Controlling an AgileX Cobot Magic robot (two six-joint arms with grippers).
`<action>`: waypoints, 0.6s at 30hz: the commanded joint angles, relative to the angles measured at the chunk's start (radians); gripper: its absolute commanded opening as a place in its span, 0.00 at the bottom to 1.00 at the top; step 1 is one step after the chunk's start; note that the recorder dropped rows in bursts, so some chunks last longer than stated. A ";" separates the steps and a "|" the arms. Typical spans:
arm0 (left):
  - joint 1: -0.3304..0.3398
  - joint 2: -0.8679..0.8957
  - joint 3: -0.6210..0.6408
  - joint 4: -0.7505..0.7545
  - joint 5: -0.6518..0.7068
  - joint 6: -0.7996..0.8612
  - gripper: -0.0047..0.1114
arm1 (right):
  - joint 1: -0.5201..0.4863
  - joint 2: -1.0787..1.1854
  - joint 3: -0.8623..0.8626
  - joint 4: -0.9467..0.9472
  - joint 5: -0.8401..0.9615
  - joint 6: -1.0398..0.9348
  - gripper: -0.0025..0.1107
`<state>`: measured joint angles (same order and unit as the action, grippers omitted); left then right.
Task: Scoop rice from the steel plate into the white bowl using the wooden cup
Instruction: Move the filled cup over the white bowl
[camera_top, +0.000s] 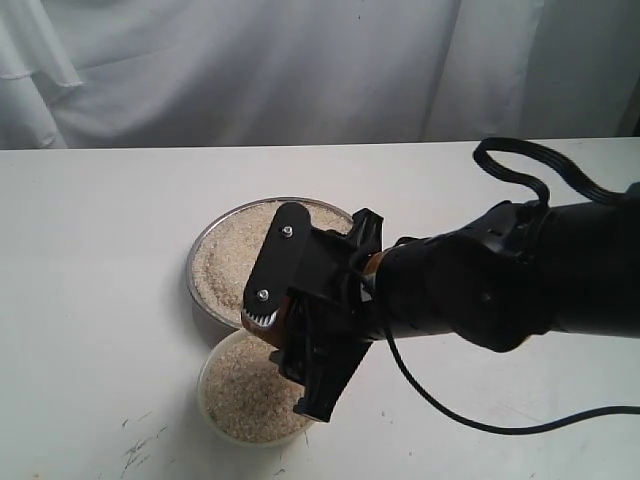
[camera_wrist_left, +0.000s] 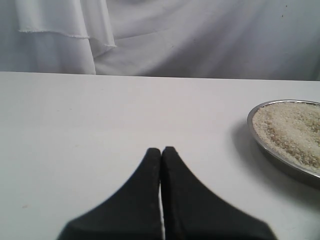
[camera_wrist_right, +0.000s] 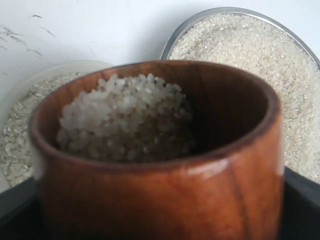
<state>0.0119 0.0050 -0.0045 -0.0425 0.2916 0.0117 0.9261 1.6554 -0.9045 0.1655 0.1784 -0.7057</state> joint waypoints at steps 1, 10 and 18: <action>-0.002 -0.005 0.005 -0.001 -0.006 -0.003 0.04 | 0.003 -0.013 0.003 -0.072 0.020 -0.009 0.02; -0.002 -0.005 0.005 -0.001 -0.006 -0.003 0.04 | 0.003 -0.013 0.003 -0.217 0.054 -0.009 0.02; -0.002 -0.005 0.005 -0.001 -0.006 -0.003 0.04 | 0.003 -0.013 0.003 -0.332 0.082 -0.009 0.02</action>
<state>0.0119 0.0050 -0.0045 -0.0425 0.2916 0.0117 0.9261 1.6554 -0.9045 -0.1175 0.2572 -0.7057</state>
